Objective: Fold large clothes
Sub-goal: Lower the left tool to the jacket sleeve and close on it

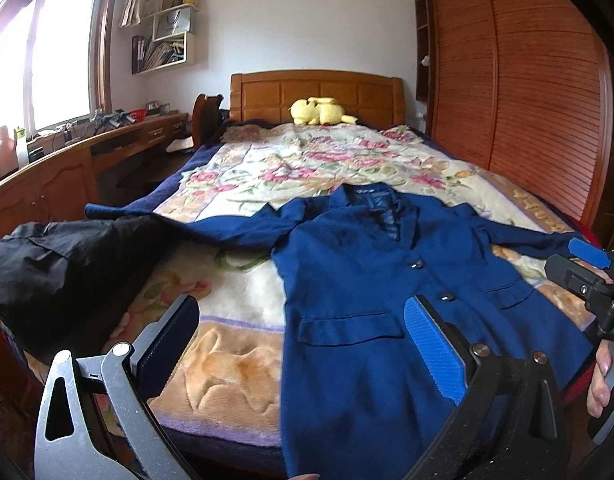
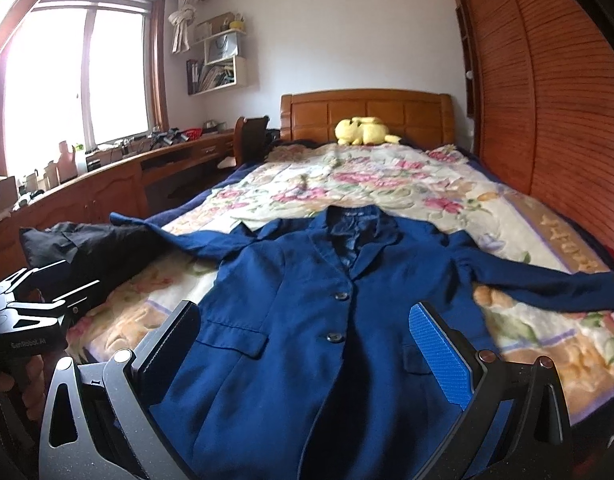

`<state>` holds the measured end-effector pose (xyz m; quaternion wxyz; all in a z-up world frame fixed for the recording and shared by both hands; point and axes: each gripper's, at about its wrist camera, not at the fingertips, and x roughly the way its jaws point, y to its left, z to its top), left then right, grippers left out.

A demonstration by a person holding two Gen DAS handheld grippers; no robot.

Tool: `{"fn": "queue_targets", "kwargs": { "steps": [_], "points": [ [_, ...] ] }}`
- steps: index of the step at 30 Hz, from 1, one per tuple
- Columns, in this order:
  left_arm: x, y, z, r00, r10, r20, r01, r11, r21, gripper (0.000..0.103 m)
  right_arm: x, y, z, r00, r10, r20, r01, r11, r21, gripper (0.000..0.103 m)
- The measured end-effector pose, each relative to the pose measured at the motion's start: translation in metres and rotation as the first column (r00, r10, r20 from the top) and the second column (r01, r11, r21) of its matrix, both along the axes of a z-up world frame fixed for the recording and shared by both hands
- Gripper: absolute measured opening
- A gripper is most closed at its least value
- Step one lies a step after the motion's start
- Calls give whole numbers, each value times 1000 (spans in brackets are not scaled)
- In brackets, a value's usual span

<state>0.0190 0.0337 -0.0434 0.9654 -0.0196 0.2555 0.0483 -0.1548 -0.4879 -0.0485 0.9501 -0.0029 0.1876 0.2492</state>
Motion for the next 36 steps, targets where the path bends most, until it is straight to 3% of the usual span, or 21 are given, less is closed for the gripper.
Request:
{"fn": "queue_targets", "kwargs": {
  "steps": [21, 27, 32, 36],
  "points": [
    [60, 51, -53, 994, 68, -87, -66, 998, 24, 103, 92, 47, -24, 997, 65, -37, -67, 997, -48, 103],
    [93, 69, -69, 986, 50, -161, -43, 998, 46, 103, 131, 65, -57, 990, 76, -115, -88, 991, -103, 103],
    [121, 89, -82, 977, 56, -206, -44, 997, 63, 103, 151, 67, -89, 970, 94, -223, -115, 990, -80, 103],
    [146, 107, -81, 975, 39, -217, -33, 999, 33, 103, 153, 63, -89, 968, 100, -229, -116, 992, -56, 103]
  ]
}}
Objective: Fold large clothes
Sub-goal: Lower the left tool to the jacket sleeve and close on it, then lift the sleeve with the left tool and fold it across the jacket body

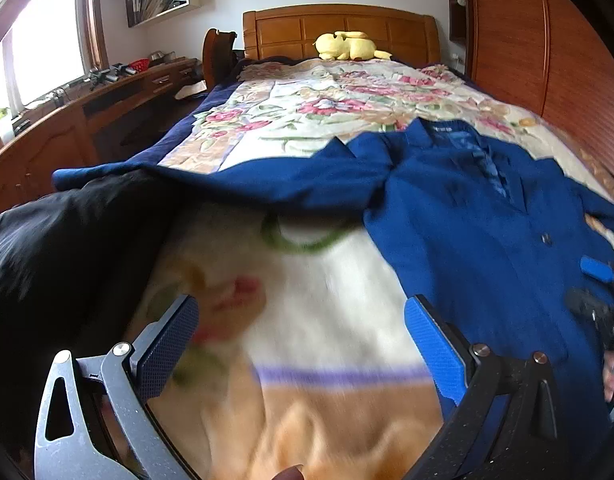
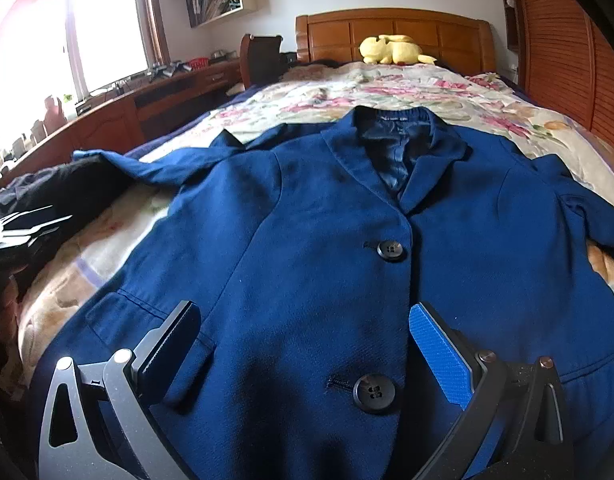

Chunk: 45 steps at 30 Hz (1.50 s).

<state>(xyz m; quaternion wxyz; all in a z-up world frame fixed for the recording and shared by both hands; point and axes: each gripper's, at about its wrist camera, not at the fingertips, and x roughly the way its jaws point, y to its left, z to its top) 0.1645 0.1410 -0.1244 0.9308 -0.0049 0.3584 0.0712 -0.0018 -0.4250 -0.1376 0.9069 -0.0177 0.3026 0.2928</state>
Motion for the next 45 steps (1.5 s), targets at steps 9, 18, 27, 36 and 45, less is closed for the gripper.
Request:
{"fn": "queue_targets", "kwargs": {
  "steps": [9, 18, 27, 36, 45],
  "points": [
    [71, 40, 4, 1000, 20, -19, -21, 998, -67, 91, 1, -2, -2, 1000, -2, 23, 2, 1000, 20, 103],
    [124, 71, -17, 986, 118, -115, -133, 983, -129, 70, 3, -6, -5, 1000, -1, 21, 0, 998, 56, 103],
    [150, 70, -25, 983, 97, -154, -120, 982, -148, 8, 4, -10, -6, 1000, 1, 15, -3, 995, 95, 103],
    [149, 1, 39, 997, -54, -48, 53, 998, -22, 3, 5, -12, -7, 1000, -5, 11, 3, 993, 121, 103],
    [127, -81, 65, 968, -245, -62, 242, 969, -48, 8, 5, -12, -7, 1000, -12, 9, 11, 991, 134, 103]
  ]
}}
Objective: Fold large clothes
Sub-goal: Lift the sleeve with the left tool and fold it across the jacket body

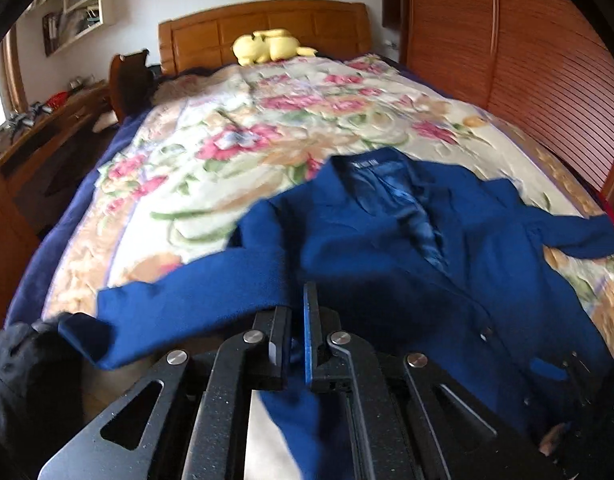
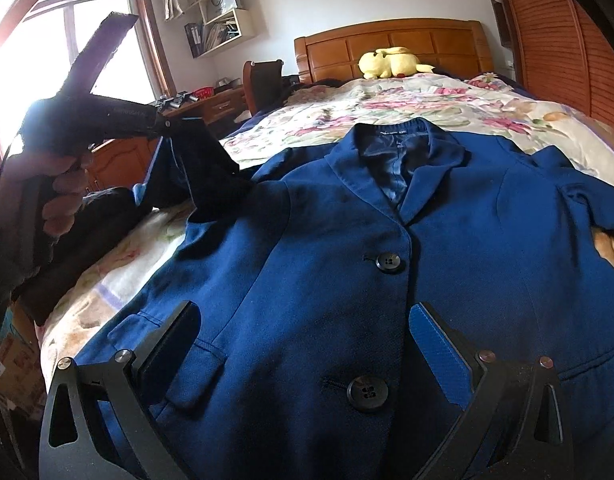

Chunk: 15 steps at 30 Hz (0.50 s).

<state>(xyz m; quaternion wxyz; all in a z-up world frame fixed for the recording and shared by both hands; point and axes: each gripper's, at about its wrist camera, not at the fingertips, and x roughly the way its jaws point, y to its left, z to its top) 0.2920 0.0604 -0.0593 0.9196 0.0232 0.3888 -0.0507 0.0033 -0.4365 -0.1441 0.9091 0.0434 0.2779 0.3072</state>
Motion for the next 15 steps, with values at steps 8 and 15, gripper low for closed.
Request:
{"fn": "queue_targets", "kwargs": {
  "steps": [8, 15],
  "points": [
    [-46, 20, -8, 1000, 6, -24, -7, 1000, -29, 34, -1, -1, 0, 1000, -2, -2, 2, 1000, 14, 103],
    [-76, 44, 2, 998, 68, 7, -68, 997, 40, 39, -2, -1, 0, 1000, 0, -3, 0, 1000, 12, 103]
  ]
}}
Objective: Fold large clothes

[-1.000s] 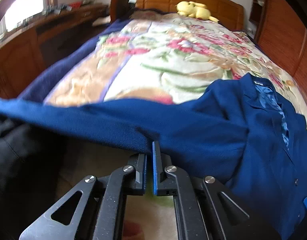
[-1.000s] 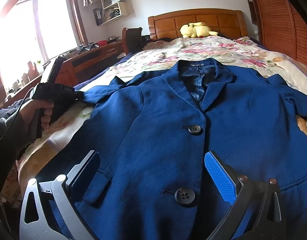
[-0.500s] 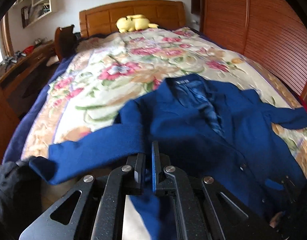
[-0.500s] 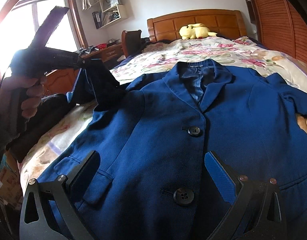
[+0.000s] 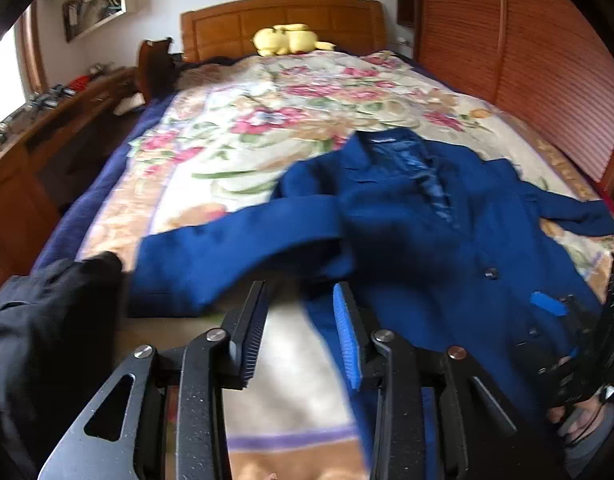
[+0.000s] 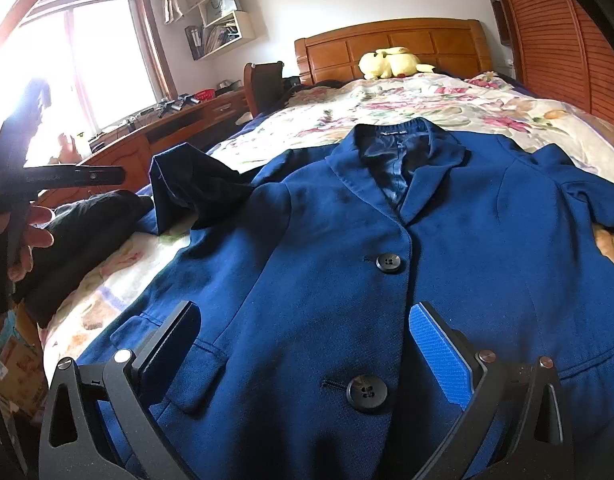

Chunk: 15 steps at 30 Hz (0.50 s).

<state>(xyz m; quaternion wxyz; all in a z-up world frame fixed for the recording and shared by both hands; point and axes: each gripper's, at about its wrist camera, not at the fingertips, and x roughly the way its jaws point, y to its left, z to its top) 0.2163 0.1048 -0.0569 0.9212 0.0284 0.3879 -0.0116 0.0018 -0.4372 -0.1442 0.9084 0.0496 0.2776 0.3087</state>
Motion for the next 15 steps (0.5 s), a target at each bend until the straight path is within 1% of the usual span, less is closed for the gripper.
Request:
{"fn": "queue_targets", "kwargs": {
  "steps": [3, 5, 6, 9, 12, 15],
  "points": [
    [8, 21, -4, 998, 56, -7, -56, 998, 33, 39, 0, 1, 0, 1000, 0, 0, 0, 1000, 0, 103],
    [17, 36, -12, 995, 94, -15, -93, 994, 54, 39, 0, 0, 0, 1000, 0, 0, 0, 1000, 0, 103],
    [24, 45, -20, 993, 114, -28, -112, 992, 65, 39, 0, 0, 0, 1000, 0, 0, 0, 1000, 0, 103],
    [36, 68, -44, 985, 154, -81, -151, 988, 38, 39, 1, 1, 0, 1000, -1, -2, 1, 1000, -1, 103],
    [49, 84, -72, 971, 202, -126, -195, 979, 68, 39, 2, 2, 0, 1000, 0, -4, 0, 1000, -5, 103],
    [61, 100, -93, 957, 249, -150, -241, 968, 70, 39, 2, 2, 0, 1000, 2, -6, -2, 1000, -8, 103]
  ]
}}
